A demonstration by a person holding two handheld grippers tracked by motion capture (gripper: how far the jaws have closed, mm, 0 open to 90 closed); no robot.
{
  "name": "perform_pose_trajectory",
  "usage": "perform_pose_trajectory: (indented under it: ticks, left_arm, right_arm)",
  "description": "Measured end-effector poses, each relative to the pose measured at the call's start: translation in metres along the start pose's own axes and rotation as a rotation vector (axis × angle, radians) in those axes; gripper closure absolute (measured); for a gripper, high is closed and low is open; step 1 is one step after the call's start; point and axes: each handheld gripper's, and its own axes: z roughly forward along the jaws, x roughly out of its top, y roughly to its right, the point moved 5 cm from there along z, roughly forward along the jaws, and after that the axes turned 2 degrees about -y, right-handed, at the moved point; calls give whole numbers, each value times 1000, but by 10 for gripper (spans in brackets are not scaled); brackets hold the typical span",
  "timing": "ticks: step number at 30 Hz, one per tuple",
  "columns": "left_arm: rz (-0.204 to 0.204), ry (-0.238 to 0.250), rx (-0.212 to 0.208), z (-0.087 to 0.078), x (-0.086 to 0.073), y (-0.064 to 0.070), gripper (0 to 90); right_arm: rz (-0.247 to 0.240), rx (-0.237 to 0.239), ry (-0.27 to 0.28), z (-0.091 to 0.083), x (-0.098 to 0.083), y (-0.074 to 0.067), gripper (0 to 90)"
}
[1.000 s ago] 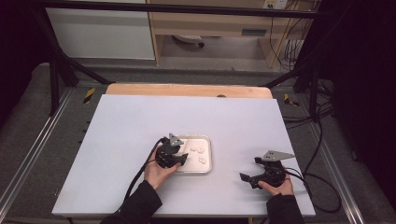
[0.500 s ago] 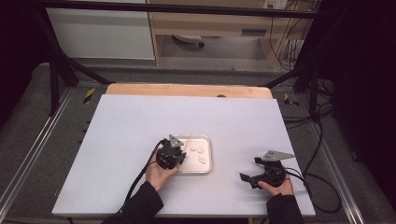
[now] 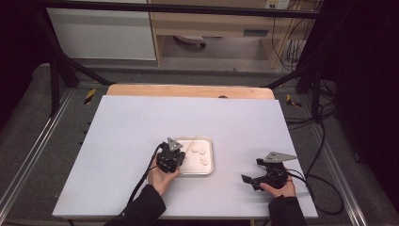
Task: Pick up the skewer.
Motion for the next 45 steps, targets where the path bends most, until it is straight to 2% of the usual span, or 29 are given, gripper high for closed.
perform_pose_trajectory:
  ticks: [4,10,16,20,27,34,45]
  left_arm:
    - [12,14,-1,-6,0,-3,883]
    - [35,31,-27,-16,2,-7,883]
    - [74,44,-65,-25,5,-11,883]
    - [107,46,-84,-32,6,-13,883]
    - [146,38,-137,-43,5,-14,883]
    - [187,20,-182,-46,3,-12,883]
    - [235,-4,-224,-47,7,-4,883]
  right_arm:
    - [0,0,0,0,0,0,9]
    - [0,-4,4,0,1,0,9]
    - [0,-4,3,0,1,-1,6]
    - [-17,-6,2,2,4,-3,5]
    - [-33,-33,-6,4,9,-6,5]
    - [-88,-61,-25,6,15,-13,5]
    - [-162,-81,-30,6,25,-25,8]
